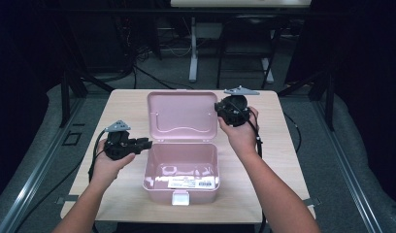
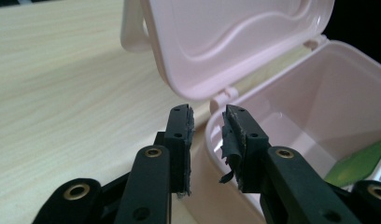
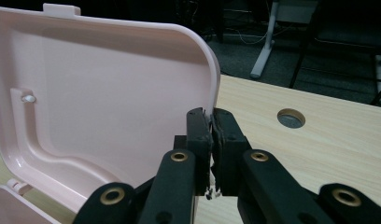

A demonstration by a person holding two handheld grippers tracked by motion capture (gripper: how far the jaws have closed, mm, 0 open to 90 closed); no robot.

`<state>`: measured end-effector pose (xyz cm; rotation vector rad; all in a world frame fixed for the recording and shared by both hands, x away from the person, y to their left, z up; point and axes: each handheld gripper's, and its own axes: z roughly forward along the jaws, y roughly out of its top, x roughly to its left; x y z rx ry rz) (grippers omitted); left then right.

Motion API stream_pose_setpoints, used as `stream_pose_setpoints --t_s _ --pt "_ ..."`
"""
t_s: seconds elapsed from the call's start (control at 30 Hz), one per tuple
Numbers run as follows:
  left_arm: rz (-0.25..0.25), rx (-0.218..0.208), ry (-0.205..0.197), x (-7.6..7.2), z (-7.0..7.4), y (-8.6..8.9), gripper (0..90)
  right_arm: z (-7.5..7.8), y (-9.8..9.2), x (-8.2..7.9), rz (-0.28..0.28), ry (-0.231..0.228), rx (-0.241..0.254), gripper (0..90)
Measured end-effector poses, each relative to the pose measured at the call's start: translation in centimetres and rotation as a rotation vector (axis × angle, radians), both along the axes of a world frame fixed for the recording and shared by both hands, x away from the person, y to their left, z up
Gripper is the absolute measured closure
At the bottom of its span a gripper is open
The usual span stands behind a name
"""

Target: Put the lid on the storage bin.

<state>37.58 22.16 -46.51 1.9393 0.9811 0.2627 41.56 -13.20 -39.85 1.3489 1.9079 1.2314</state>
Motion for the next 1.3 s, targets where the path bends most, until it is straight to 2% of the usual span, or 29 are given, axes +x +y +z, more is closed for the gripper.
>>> stream_pose_setpoints --t_s 0.1,0.2,0.3,0.47,0.67,0.83,1.13,1.3 --pt "0.012 0.007 -0.012 0.5 0.5 0.2 70.1 0.0 0.0 -0.1 0.002 -0.002 -0.003 86.3" --pt "0.022 -0.024 -0.006 1.0 0.8 0.5 69.2 0.1 0.0 -0.2 0.003 -0.008 0.000 86.3" --pt "0.029 -0.027 -0.003 1.3 1.0 0.5 69.2 0.2 -0.1 -0.3 0.010 -0.008 -0.001 86.3" --pt "0.026 0.017 -0.039 1.8 1.8 0.3 68.0 0.3 -0.1 -0.6 0.012 -0.014 -0.003 86.3" --pt "0.057 0.051 -0.072 2.6 3.0 0.2 65.7 0.4 0.1 -1.0 0.021 -0.025 -0.009 86.4" --pt "0.061 0.017 -0.082 3.3 4.0 0.4 64.3 0.4 0.2 -1.1 0.028 -0.030 -0.014 86.5" --pt "0.080 0.044 -0.124 4.1 5.4 -0.1 64.3 0.5 0.1 -1.4 0.035 -0.034 -0.008 86.5" --pt "0.076 0.029 -0.140 4.5 6.2 -0.8 68.3 0.5 0.0 -1.5 0.039 -0.039 -0.004 86.6"
